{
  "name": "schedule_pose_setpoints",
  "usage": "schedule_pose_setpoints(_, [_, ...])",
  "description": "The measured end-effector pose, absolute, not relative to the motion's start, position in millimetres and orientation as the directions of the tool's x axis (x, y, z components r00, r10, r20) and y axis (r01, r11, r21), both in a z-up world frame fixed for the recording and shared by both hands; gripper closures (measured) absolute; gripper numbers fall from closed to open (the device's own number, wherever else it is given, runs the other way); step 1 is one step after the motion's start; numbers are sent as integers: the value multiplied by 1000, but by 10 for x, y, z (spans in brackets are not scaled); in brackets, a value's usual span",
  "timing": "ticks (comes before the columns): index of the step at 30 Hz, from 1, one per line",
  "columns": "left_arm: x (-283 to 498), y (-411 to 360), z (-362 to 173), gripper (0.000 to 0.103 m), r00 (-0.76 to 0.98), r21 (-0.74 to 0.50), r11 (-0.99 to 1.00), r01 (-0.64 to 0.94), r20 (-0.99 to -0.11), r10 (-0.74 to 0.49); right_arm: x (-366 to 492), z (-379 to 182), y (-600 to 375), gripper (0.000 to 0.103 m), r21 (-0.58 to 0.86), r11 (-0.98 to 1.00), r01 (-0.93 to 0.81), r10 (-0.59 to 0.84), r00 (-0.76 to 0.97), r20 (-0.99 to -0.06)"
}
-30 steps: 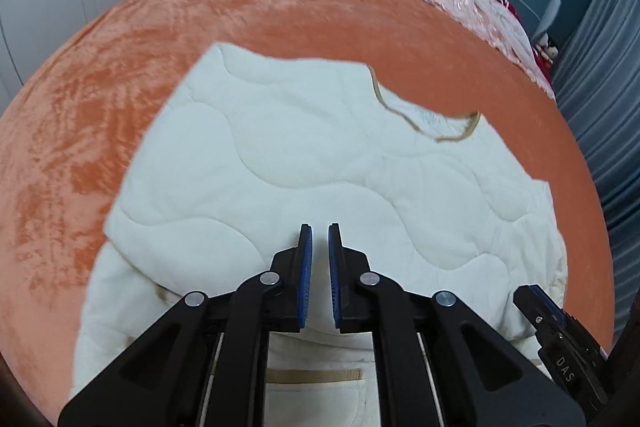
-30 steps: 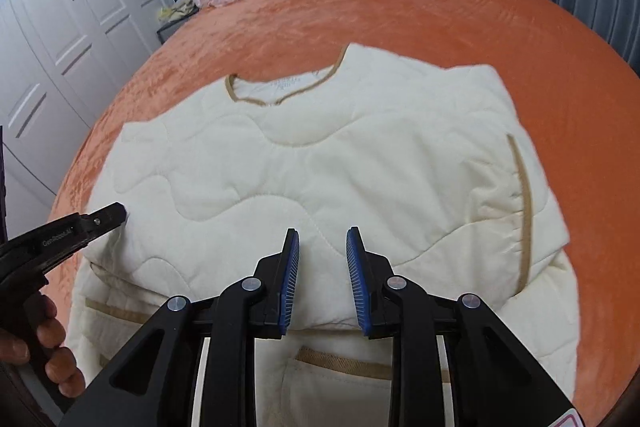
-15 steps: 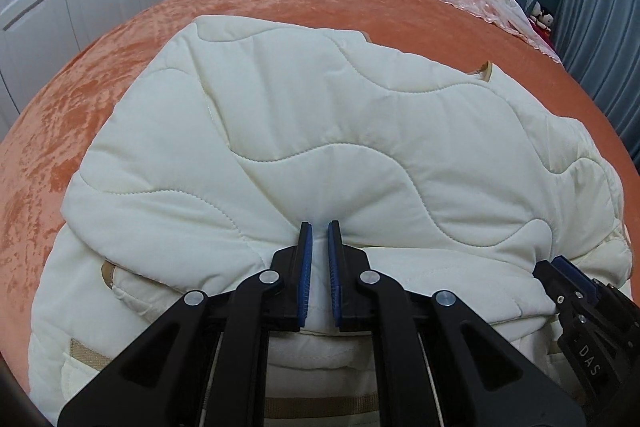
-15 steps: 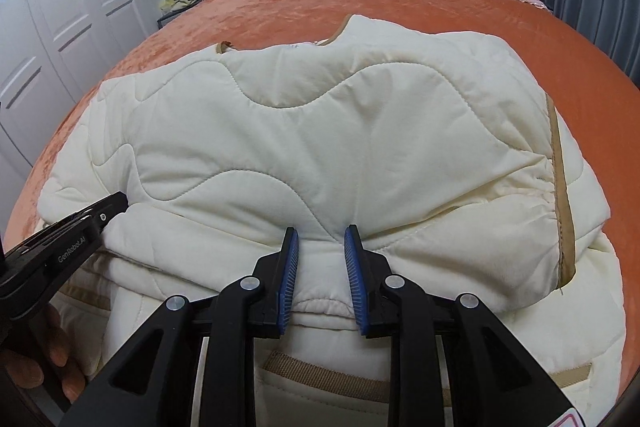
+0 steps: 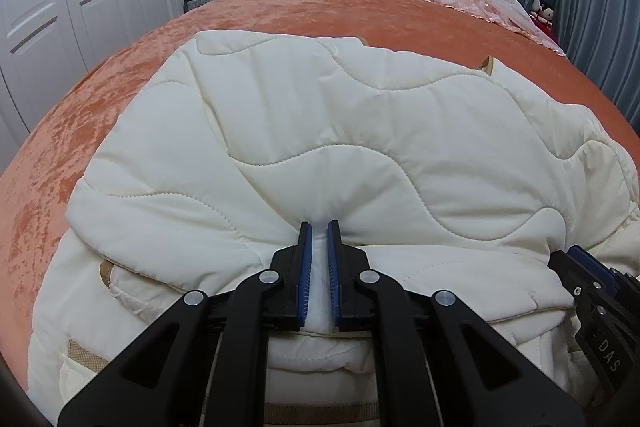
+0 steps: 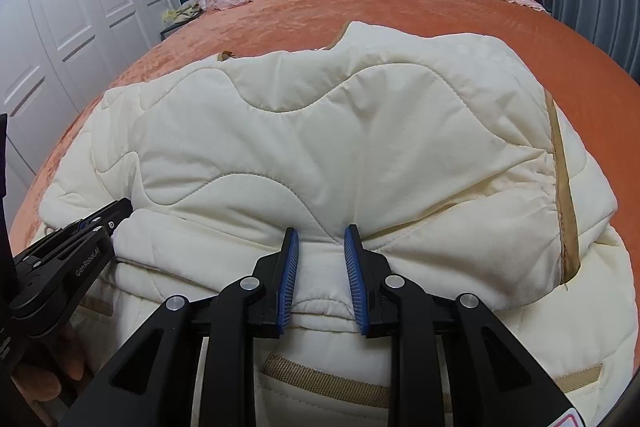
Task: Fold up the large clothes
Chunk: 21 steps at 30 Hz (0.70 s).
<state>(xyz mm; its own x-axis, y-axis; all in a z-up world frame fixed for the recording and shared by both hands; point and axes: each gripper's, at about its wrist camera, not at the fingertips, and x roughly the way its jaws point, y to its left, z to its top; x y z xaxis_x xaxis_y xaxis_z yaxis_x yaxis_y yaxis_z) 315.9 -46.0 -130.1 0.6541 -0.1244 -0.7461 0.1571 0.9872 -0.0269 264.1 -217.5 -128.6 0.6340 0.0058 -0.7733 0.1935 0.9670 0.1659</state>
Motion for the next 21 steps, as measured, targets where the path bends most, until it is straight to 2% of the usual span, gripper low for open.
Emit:
schedule_pose_setpoints(4, [3186,-331,-1191,96,627,-113,981,159,-756,-189,2634,-1205,-2340,80,276,941,197,98,621,-777])
schedule_pose_setpoints(7, [3227,-147,-959,93,603,-152,980,133,-772,-201,2609,-978,-2363,76,266,944,196,101,596,-797])
schedule_pose_setpoints(11, [3520,169,-620,93,621,-182,981,72,-761,-187,2721,-658,-2307,74,254,957,138,114,629,-769])
schedule_pose_setpoints(16, [4222,467,-433,93,620,-230,972,-39,-769,-157,3398,-470,-2073,74,319,946,54,210,649,-731])
schedule_pose_setpoints(21, [4898,523,-546,93,594,-237,966,-103,-794,-131,4431,-534,-1807,72,401,916,9,315,602,-733])
